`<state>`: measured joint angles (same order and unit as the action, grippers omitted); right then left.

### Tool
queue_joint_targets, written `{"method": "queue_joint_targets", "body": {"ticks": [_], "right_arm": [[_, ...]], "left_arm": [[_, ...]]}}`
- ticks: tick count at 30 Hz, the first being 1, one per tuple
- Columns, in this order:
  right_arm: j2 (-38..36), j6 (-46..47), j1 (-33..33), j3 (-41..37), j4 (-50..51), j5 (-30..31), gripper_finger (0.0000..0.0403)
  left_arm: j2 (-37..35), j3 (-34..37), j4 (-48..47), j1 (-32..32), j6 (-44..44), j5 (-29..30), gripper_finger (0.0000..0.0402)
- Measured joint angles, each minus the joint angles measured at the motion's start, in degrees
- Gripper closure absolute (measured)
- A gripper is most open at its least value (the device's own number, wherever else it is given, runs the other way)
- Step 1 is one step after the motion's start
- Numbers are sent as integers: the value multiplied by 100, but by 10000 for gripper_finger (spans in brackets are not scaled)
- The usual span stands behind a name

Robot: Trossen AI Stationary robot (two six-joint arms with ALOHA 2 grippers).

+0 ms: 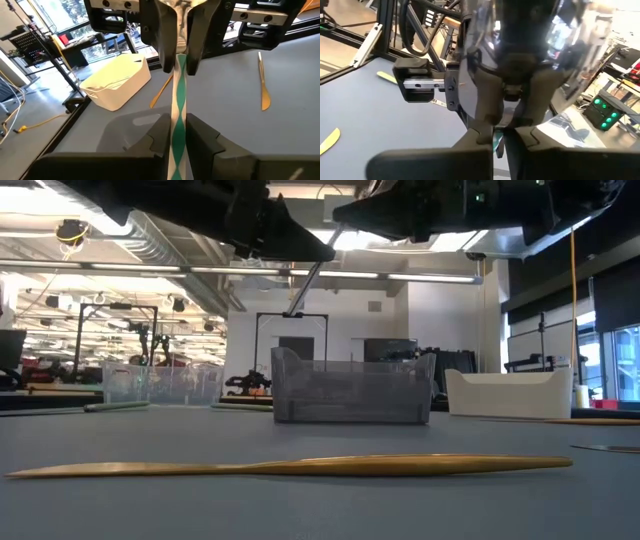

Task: Sort silverware by color (type)
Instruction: Put the green spoon into the white bin

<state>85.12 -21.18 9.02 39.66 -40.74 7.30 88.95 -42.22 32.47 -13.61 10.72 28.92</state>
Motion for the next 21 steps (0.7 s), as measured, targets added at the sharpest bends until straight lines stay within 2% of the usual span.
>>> {"method": "queue_joint_targets", "body": {"ticks": [10, 15, 21], "right_arm": [[-454, -31, 1, 0, 536, 102, 398], [-948, -31, -5, 4, 1171, 577, 395], [-1640, -24, -7, 4, 2104, 1119, 398]], "left_arm": [[-163, -4, -65, -6, -169, -126, 273], [-550, -4, -798, -149, -220, -71, 267], [-1121, -5, -1620, -417, -394, 469, 267]]}}
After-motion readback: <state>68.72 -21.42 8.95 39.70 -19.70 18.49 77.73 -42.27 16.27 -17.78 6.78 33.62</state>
